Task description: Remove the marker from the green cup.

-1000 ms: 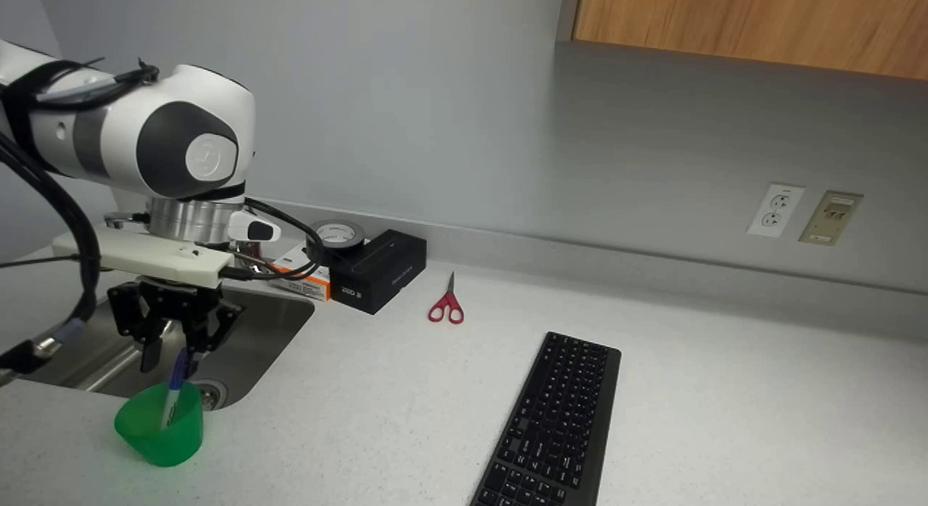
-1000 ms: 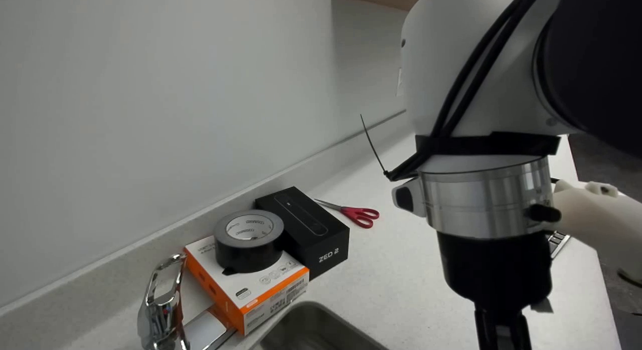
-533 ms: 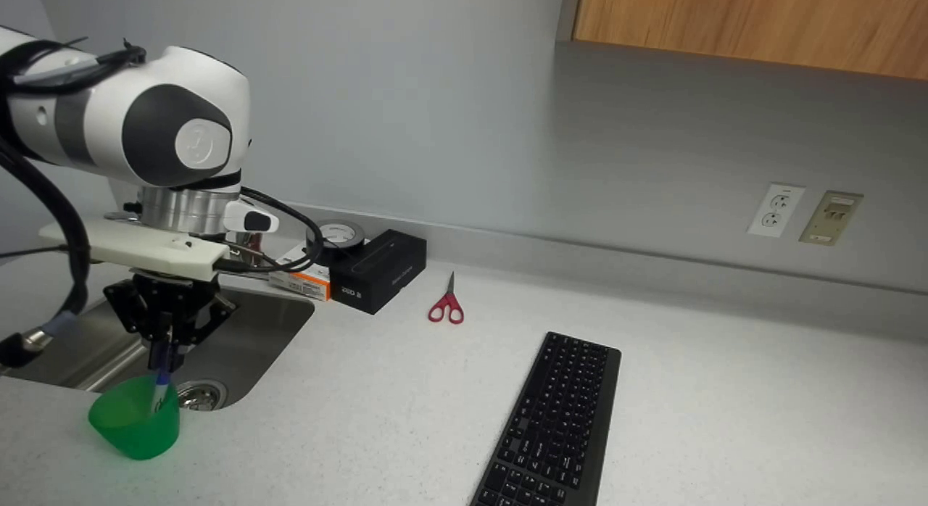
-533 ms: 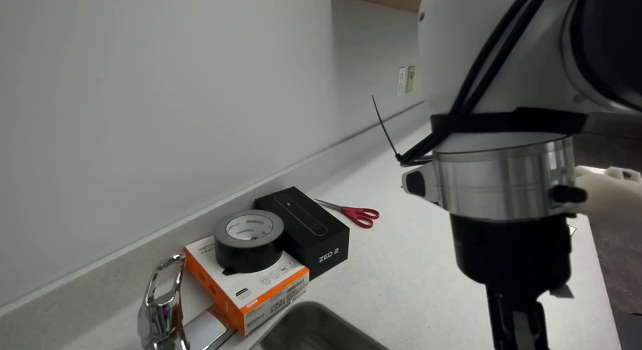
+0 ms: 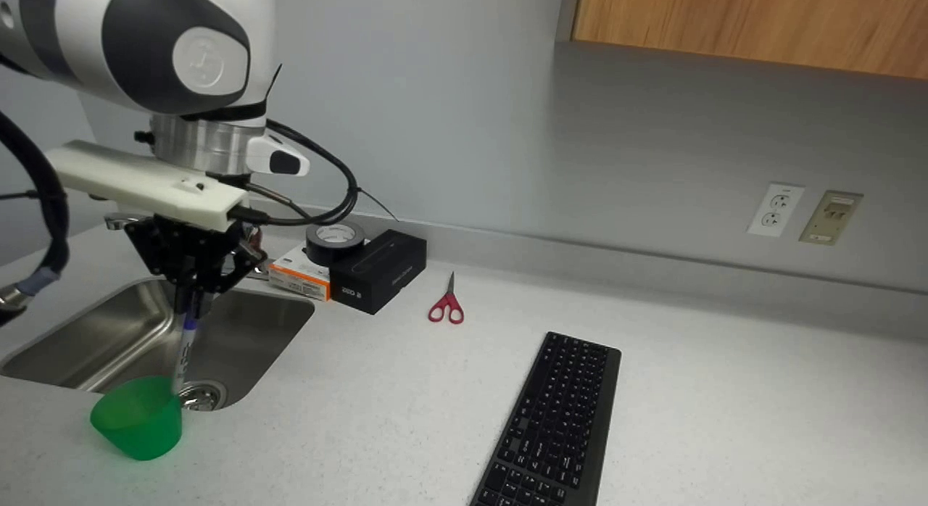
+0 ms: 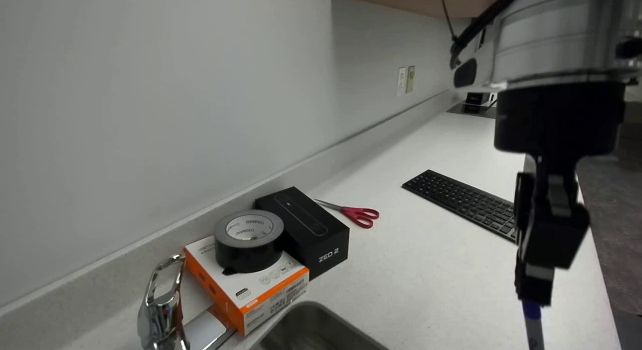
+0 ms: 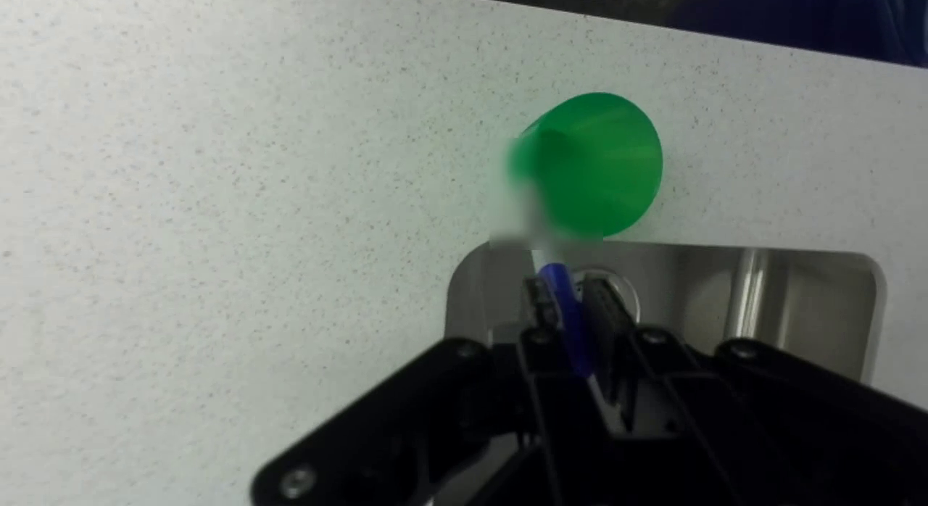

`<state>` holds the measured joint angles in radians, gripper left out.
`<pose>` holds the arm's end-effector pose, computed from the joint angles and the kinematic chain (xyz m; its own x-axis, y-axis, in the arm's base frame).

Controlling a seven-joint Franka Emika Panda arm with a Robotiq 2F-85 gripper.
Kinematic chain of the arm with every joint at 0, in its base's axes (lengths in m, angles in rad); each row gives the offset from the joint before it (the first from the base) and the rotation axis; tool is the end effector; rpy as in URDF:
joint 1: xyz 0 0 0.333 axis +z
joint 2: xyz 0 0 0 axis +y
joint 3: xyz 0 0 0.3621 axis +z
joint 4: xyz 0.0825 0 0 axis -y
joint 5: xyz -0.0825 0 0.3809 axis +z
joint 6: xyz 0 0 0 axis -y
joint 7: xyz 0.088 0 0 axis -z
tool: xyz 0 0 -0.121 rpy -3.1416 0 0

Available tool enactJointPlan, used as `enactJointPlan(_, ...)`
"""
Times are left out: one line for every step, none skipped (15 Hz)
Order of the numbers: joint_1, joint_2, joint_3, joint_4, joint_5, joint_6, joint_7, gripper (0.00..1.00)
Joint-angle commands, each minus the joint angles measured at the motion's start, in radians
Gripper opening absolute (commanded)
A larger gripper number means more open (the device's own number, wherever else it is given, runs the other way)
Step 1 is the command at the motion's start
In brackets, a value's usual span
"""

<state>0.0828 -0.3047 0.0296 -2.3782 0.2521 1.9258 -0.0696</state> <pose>0.4091 0.0676 0.4614 0.9859 0.0894 -0.1412 0.0568 -0.9738 -0.2203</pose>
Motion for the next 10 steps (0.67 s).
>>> enactJointPlan(-0.067,-0.020,-0.067,0.030,-0.011,-0.048,0.011,0.04)
enactJointPlan(-0.087,0.015,-0.091,0.055,-0.014,-0.049,0.007,0.04)
enactJointPlan(-0.105,0.050,-0.111,0.077,-0.014,-0.048,0.008,0.04)
enactJointPlan(-0.122,0.096,-0.129,0.103,-0.014,-0.041,0.011,0.04)
enactJointPlan(-0.138,0.152,-0.143,0.130,-0.017,-0.033,0.020,0.04)
enactJointPlan(-0.150,0.200,-0.154,0.158,-0.014,-0.029,0.030,0.04)
enactJointPlan(-0.160,0.257,-0.163,0.189,-0.003,-0.025,0.033,0.04)
enactJointPlan(-0.168,0.312,-0.172,0.222,0.011,-0.031,0.031,0.04)
enactJointPlan(-0.177,0.361,-0.177,0.255,0.023,-0.041,0.033,0.04)
enactJointPlan(-0.186,0.408,-0.182,0.288,0.033,-0.046,0.037,0.04)
